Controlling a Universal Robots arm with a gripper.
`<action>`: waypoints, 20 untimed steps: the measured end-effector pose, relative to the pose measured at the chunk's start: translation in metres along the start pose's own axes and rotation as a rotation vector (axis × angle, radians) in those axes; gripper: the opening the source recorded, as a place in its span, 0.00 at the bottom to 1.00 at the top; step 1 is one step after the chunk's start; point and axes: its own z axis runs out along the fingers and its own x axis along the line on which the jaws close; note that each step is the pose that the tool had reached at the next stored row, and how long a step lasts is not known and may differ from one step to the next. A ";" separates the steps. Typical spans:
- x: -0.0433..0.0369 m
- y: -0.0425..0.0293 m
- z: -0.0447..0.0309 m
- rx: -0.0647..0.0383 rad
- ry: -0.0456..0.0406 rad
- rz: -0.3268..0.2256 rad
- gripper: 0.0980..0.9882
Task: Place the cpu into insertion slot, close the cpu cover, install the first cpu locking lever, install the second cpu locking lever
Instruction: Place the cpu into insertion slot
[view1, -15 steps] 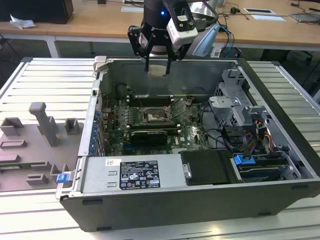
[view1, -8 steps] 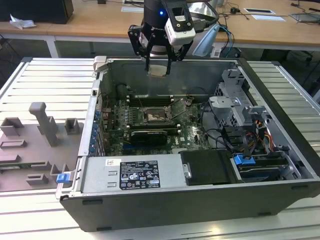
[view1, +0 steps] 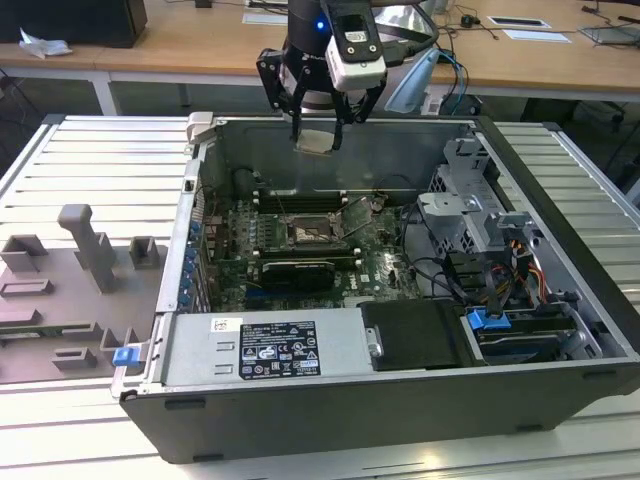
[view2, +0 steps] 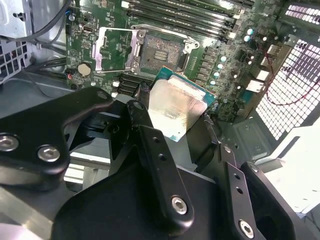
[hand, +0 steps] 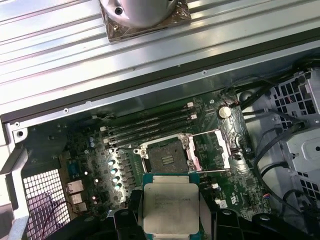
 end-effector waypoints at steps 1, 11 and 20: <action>0.0000 0.0000 0.0000 0.000 -0.0004 0.004 0.49; 0.0000 0.0000 0.0002 -0.001 -0.0071 0.083 0.49; 0.0004 -0.0001 0.0004 -0.002 -0.0134 0.158 0.49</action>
